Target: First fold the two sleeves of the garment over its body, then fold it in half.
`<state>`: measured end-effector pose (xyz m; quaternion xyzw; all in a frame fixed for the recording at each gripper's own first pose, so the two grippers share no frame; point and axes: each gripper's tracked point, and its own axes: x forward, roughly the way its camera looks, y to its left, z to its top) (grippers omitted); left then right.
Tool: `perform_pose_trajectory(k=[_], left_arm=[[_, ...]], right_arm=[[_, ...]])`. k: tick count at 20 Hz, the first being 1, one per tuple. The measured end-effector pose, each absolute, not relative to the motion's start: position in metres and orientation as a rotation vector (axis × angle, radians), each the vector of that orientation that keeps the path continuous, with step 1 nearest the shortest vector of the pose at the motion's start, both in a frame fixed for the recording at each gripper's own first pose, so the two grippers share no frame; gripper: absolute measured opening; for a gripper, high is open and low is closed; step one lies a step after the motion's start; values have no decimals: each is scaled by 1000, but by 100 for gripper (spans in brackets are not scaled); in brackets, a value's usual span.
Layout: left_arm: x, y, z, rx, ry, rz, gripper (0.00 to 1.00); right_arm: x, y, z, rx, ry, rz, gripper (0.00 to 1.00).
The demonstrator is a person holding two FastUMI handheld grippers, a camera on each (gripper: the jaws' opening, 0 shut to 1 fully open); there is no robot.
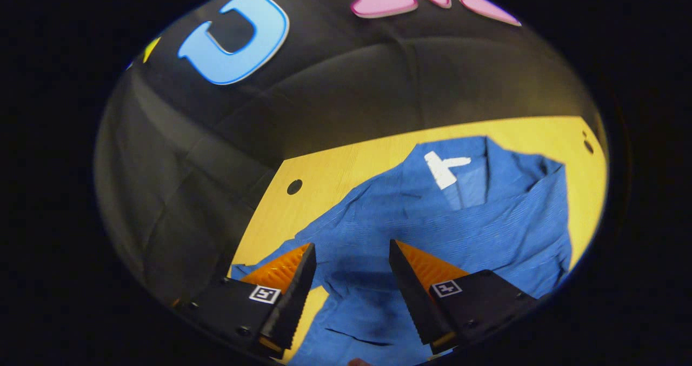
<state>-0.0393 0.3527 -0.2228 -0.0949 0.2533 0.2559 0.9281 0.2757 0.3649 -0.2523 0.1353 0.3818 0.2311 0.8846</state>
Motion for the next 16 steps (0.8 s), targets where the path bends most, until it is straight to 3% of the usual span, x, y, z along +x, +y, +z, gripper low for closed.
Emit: perform_pose_trajectory(k=[1, 2, 3, 7, 12, 16], left_arm=[[-29, 363, -234, -208, 542, 529, 82], [-22, 372, -247, -230, 573, 532, 83], [-12, 382, -258, -267, 602, 538, 83], [-1, 413, -317, -391, 733, 591, 83], [-2, 435, -356, -420, 812, 682, 83], [11, 448, -363, -331, 813, 667, 82]], right_arm=[[266, 355, -234, 273, 772, 490, 88], [255, 342, -214, 265, 746, 503, 83], [245, 329, -197, 251, 716, 519, 90], [203, 277, -150, 201, 632, 563, 90], [184, 215, -143, 218, 653, 529, 90], [189, 184, -151, 254, 685, 486, 90]])
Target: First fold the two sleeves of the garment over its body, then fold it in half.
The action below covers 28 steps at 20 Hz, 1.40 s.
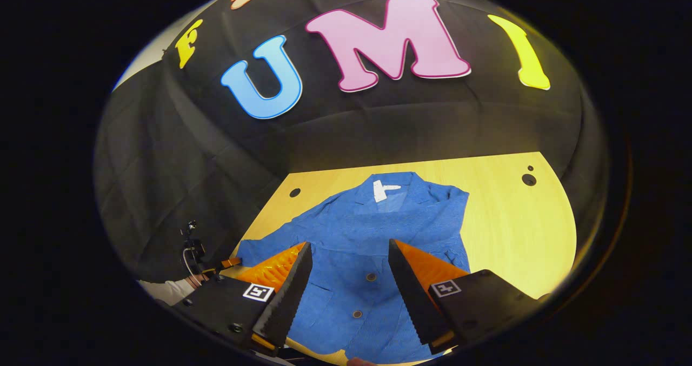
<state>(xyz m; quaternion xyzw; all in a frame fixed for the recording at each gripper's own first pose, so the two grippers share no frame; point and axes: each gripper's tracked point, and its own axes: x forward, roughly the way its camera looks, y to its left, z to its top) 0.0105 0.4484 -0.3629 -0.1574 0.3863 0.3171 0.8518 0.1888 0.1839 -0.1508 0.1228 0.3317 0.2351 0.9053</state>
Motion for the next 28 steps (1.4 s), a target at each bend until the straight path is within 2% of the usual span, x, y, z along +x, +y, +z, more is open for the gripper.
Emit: perform_pose_trajectory(k=[2, 4, 5, 7, 9, 11, 14, 19, 23, 28], left_arm=[[14, 450, -362, -251, 847, 607, 83], [18, 445, -359, -273, 864, 599, 67], [18, 445, -361, -285, 862, 605, 46], [18, 449, -362, -341, 849, 637, 10], [19, 446, -360, -366, 870, 646, 0], [20, 442, -356, -347, 889, 605, 0], [45, 428, -327, -399, 804, 548, 0], [95, 372, -240, -326, 686, 354, 0], [162, 284, -190, -324, 623, 172, 0], [255, 149, -159, -255, 563, -47, 0]], right_arm=[[188, 178, -153, 287, 708, 479, 90], [190, 177, -150, 305, 706, 486, 90], [191, 175, -150, 302, 705, 489, 90], [185, 174, -150, 300, 715, 499, 90], [182, 170, -149, 285, 710, 502, 90], [176, 166, -150, 274, 711, 503, 90], [173, 160, -152, 287, 719, 494, 90], [171, 160, -156, 317, 726, 501, 90], [169, 152, -159, 336, 730, 507, 90], [164, 123, -168, 370, 740, 472, 90]])
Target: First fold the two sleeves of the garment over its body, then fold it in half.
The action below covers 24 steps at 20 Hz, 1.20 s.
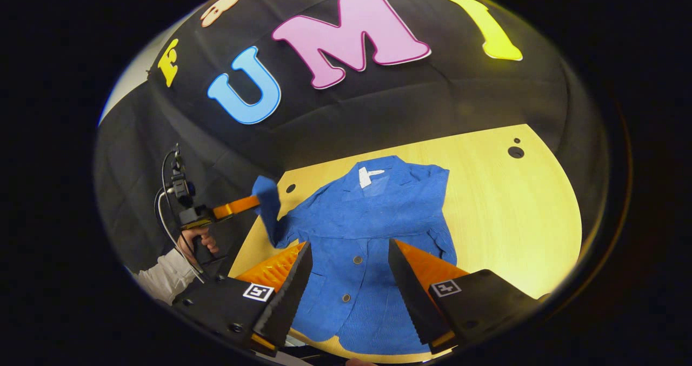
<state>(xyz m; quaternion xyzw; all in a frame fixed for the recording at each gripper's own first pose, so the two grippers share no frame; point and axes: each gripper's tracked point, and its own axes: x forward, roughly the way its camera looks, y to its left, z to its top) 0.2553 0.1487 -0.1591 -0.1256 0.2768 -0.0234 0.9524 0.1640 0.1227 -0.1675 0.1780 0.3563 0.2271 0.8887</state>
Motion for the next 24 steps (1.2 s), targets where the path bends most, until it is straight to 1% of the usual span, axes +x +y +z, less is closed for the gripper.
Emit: perform_pose_trajectory(k=[2, 4, 7, 9, 13, 17, 19, 20, 21, 23, 24], left_arm=[[285, 100, -153, -242, 550, -119, 0], [308, 58, -160, -229, 550, -157, 0], [331, -10, -179, -193, 586, -220, 0], [343, -45, -198, -165, 642, -262, 0], [368, -94, -260, -86, 754, -286, 0], [370, -117, -296, -25, 841, -287, 0], [372, -130, -310, -42, 851, -299, 0], [371, -143, -315, -89, 874, -328, 3], [366, -160, -319, -156, 894, -378, 18], [360, -175, -312, -214, 882, -417, 67], [366, -177, -311, -219, 846, -425, 77]], right_arm=[[162, 107, -171, 397, 742, 448, 90], [160, 86, -177, 407, 741, 415, 90], [159, 55, -193, 413, 753, 369, 90], [158, 37, -201, 434, 765, 345, 89], [160, 6, -216, 448, 785, 304, 90], [158, -13, -229, 444, 797, 285, 90], [157, -17, -235, 459, 808, 281, 90], [157, -18, -236, 467, 810, 281, 90], [156, -19, -238, 469, 813, 281, 90], [157, -19, -240, 472, 818, 286, 90], [157, -18, -242, 473, 819, 290, 90]])
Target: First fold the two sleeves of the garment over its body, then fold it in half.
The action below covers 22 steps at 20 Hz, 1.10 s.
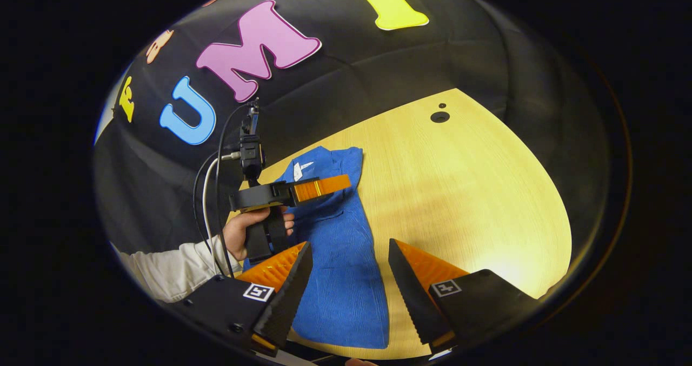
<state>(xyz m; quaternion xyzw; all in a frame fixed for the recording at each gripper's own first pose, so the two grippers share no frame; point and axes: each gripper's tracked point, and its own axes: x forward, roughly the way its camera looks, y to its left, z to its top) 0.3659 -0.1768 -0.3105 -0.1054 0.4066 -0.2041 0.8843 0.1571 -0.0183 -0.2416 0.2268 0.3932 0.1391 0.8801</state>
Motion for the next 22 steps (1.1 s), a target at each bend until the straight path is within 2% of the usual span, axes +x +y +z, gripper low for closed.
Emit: perform_pose_trajectory(k=[3, 6, 10, 11, 13, 15, 16, 19, 22], left_arm=[[358, -158, -289, -204, 807, -409, 83], [325, -108, -281, -119, 846, -318, 83], [243, -31, -270, -81, 895, -172, 85], [217, -7, -269, -81, 911, -129, 86], [155, 38, -274, -104, 959, -39, 85], [89, 80, -289, -121, 1032, 42, 86], [62, 99, -297, -120, 1065, 84, 85], [-8, 137, -316, -130, 1139, 146, 86], [-46, 158, -335, -149, 1181, 187, 86]], right_arm=[[154, -17, -252, 471, 841, 292, 90], [151, -7, -264, 475, 865, 302, 90], [133, 12, -292, 416, 934, 315, 90], [124, 17, -297, 398, 952, 315, 82], [104, 24, -309, 351, 1000, 307, 82], [87, 26, -324, 303, 1034, 265, 83], [75, 30, -329, 288, 1055, 266, 95], [44, 38, -344, 238, 1097, 242, 96], [25, 32, -361, 147, 1119, 204, 97]])
